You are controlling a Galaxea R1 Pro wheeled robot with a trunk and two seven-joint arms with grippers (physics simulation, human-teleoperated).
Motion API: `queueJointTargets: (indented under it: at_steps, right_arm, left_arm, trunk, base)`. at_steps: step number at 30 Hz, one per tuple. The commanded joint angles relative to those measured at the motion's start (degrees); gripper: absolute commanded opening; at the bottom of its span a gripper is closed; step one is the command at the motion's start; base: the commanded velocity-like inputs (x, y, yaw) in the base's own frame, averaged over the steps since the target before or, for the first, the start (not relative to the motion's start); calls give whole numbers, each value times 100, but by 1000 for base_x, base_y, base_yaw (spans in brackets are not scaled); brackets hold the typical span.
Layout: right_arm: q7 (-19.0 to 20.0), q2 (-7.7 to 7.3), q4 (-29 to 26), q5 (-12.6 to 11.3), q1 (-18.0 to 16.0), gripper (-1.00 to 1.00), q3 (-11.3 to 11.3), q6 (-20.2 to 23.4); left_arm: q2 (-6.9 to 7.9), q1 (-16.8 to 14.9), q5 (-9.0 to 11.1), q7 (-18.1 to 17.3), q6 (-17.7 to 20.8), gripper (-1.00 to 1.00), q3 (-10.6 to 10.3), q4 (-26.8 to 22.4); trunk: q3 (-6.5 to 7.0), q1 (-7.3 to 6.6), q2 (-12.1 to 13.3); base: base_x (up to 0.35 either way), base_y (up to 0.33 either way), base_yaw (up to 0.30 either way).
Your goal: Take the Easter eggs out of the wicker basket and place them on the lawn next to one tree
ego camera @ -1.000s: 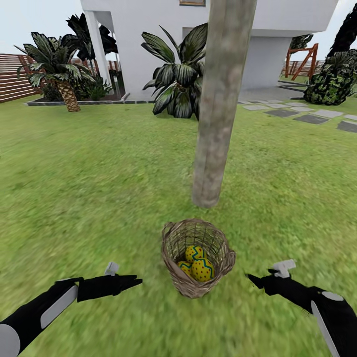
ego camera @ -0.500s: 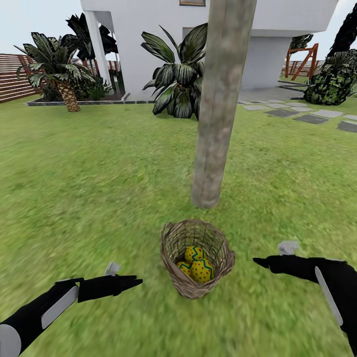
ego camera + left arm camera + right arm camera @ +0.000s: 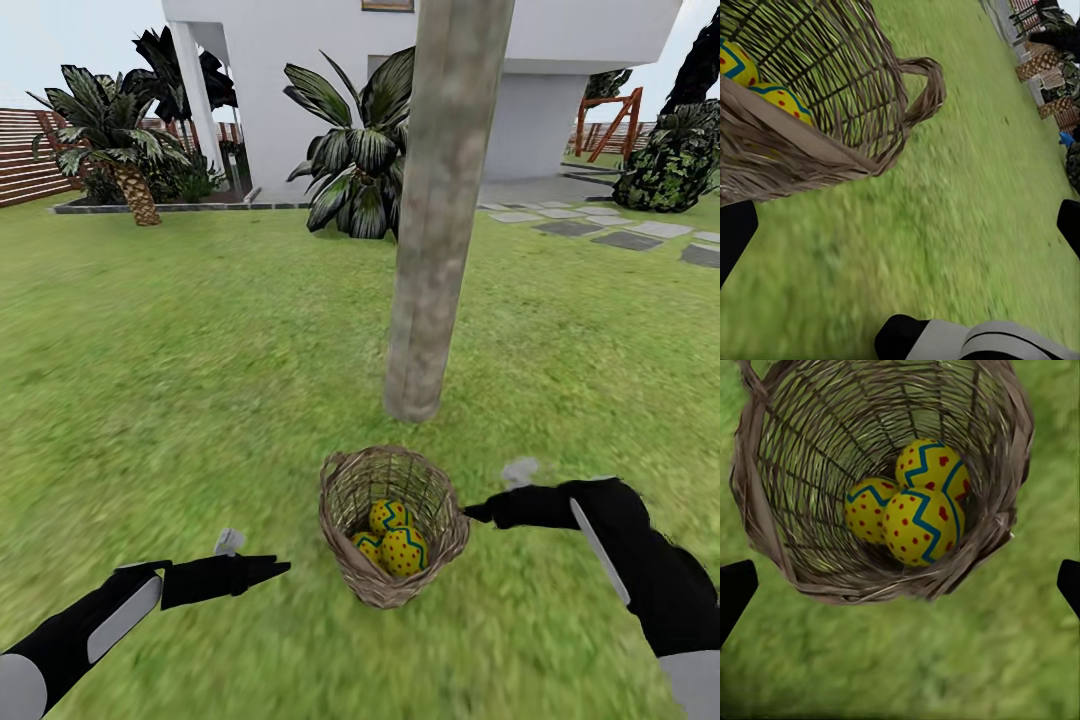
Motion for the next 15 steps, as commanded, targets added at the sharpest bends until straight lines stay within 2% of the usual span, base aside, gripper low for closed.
queueJointTargets:
  at_steps: [1,4,7,9,12,15]
  right_arm:
    - [0,4,3,-2,-32,100,118,4]
    - [0,29,6,-23,-103,100,282,21]
    - [0,160,12,-26,-134,100,328,28]
    - [0,248,15,-26,-140,100,341,29]
    - [0,300,16,-26,-142,100,358,25]
    - [0,310,16,-26,-142,100,512,23]
  left_arm:
    - [-1,0,0,1,-2,100,1,-2]
    - [-4,0,0,2,-2,100,-1,-4]
    - [-4,0,0,2,1,100,-2,-5]
    - [-38,0,-3,4,7,100,-1,-5]
    - [-89,0,-8,2,10,100,0,-4]
    - [-100,0,-9,4,11,100,0,3]
  trunk:
    - [0,0,0]
    - [0,0,0]
    - [0,0,0]
    - [-7,0,0]
    - [-25,0,0]
    - [-46,0,0]
  base:
    - [0,0,0]
    - [0,0,0]
    - [0,-103,0]
    - [0,-244,74]
    - [0,-284,156]
    - [0,-302,194]
